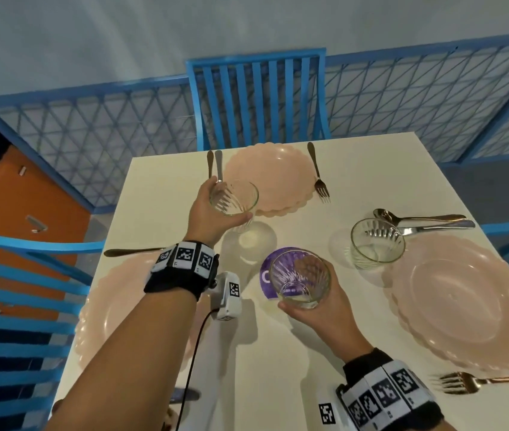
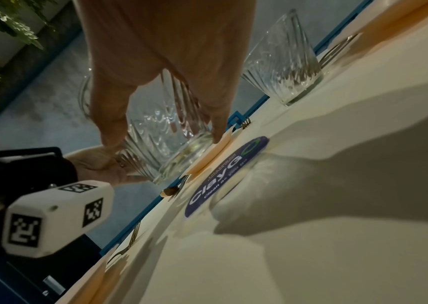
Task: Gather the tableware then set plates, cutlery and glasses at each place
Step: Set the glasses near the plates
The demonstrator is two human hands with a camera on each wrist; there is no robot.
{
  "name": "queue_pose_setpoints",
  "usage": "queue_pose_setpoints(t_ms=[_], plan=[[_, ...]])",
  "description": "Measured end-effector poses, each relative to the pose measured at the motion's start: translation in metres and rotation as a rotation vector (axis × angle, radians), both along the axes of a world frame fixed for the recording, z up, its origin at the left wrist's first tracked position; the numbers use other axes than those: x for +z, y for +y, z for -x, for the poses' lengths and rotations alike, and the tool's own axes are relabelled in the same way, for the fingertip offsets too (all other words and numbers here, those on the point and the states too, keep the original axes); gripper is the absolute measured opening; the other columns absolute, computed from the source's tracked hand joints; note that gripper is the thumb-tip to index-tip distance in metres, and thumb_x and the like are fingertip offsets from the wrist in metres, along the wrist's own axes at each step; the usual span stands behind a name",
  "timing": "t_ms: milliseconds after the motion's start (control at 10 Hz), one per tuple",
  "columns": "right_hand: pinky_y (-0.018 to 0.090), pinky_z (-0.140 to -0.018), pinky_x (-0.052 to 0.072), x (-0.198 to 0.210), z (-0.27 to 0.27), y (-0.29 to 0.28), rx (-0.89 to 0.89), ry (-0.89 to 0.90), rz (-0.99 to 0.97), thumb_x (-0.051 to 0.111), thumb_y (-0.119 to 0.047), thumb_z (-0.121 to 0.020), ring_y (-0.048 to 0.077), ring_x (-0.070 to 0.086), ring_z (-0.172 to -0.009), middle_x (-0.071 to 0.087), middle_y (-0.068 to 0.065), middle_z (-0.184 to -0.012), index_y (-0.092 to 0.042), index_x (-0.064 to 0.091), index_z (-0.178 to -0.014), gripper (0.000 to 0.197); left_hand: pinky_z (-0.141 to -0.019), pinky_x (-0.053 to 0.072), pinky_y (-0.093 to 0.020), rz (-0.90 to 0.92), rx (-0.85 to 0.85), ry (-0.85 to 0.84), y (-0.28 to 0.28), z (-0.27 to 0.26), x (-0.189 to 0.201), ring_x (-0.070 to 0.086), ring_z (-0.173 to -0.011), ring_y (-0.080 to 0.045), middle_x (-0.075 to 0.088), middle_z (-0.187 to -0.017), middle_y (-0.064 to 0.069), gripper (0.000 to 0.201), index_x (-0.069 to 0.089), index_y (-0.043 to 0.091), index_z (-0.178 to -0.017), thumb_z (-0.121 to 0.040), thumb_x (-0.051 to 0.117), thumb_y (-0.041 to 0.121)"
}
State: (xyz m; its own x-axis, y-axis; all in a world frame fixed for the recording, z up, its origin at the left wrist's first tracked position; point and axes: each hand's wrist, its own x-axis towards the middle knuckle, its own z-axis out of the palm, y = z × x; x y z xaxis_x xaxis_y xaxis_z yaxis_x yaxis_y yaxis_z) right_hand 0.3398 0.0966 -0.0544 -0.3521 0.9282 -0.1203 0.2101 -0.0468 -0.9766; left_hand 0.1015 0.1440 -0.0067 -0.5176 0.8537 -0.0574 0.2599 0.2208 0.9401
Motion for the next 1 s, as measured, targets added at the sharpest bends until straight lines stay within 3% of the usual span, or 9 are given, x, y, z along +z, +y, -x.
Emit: queue_pose_setpoints(t_ms=[100,300,600,700,800,900,1000], plan=[[0.002,-0.082,0.045,-0.005,-0.001,0.001,0.000,0.006,0.019,0.087,-0.028,-0.046,-0.008,0.058,-0.102,0.060,-0.019,-0.113,-0.032,0.043,-0.121,0.086,-0.102,0.036,-0.024,0.048,0.024,0.085,0.007,0.003,-0.015,0.047,-0.123,-0.017,0.050,-0.133,-0.004,0.099,0.031,0.010,-0.141,-0.059,0.087,0.011],[0.009,-0.086,0.047,-0.011,-0.007,0.002,0.004,-0.021,0.032,0.090,-0.010,-0.054,-0.002,0.058,-0.105,0.061,-0.013,-0.115,-0.025,0.042,-0.126,0.088,-0.093,0.036,-0.018,0.054,0.026,0.163,0.010,0.005,-0.033,0.047,-0.110,-0.009,0.052,-0.130,-0.005,0.096,0.034,0.009,-0.137,-0.057,0.088,0.012],[0.004,-0.083,0.045,-0.008,-0.009,-0.001,-0.007,0.012,0.036,0.083,-0.039,-0.040,-0.005,0.057,-0.105,0.060,-0.015,-0.116,-0.032,0.042,-0.121,0.091,-0.095,0.036,-0.020,0.071,0.021,0.192,0.008,0.008,-0.043,0.050,-0.119,-0.018,0.051,-0.132,-0.006,0.098,0.034,0.009,-0.136,-0.055,0.089,0.012],[0.003,-0.082,0.045,-0.007,-0.011,-0.003,0.001,0.011,0.029,0.087,-0.032,-0.043,-0.003,0.058,-0.105,0.059,-0.015,-0.116,-0.029,0.043,-0.124,0.092,-0.100,0.030,-0.018,0.102,-0.010,0.193,0.002,0.004,-0.034,0.042,-0.129,-0.019,0.040,-0.140,-0.007,0.111,0.023,0.011,-0.143,-0.055,0.089,0.012],[0.001,-0.081,0.044,-0.005,-0.011,-0.004,0.010,-0.007,0.018,0.091,-0.012,-0.053,-0.005,0.057,-0.105,0.058,-0.016,-0.116,-0.028,0.041,-0.125,0.089,-0.098,0.021,-0.014,0.087,-0.042,0.288,-0.009,-0.011,-0.001,0.029,-0.123,-0.005,0.015,-0.149,-0.012,0.131,0.001,0.016,-0.149,-0.054,0.090,0.012],[0.000,-0.081,0.043,0.000,-0.008,-0.006,0.028,-0.024,-0.009,0.090,-0.013,-0.054,-0.018,0.055,-0.099,0.057,-0.023,-0.111,-0.038,0.040,-0.118,0.085,-0.103,0.028,-0.019,-0.045,-0.093,0.334,-0.045,-0.018,0.055,0.027,-0.126,-0.002,0.017,-0.147,-0.006,0.122,0.006,0.024,-0.149,-0.059,0.088,0.018],[0.000,-0.083,0.042,0.008,-0.002,-0.012,0.050,-0.024,-0.035,0.090,-0.013,-0.055,-0.020,0.053,-0.098,0.056,-0.025,-0.111,-0.043,0.041,-0.111,0.080,-0.101,0.045,-0.038,0.105,-0.498,0.414,-0.112,-0.018,0.100,0.044,-0.118,0.000,0.043,-0.130,0.016,0.082,0.035,0.042,-0.135,-0.071,0.079,0.017]])
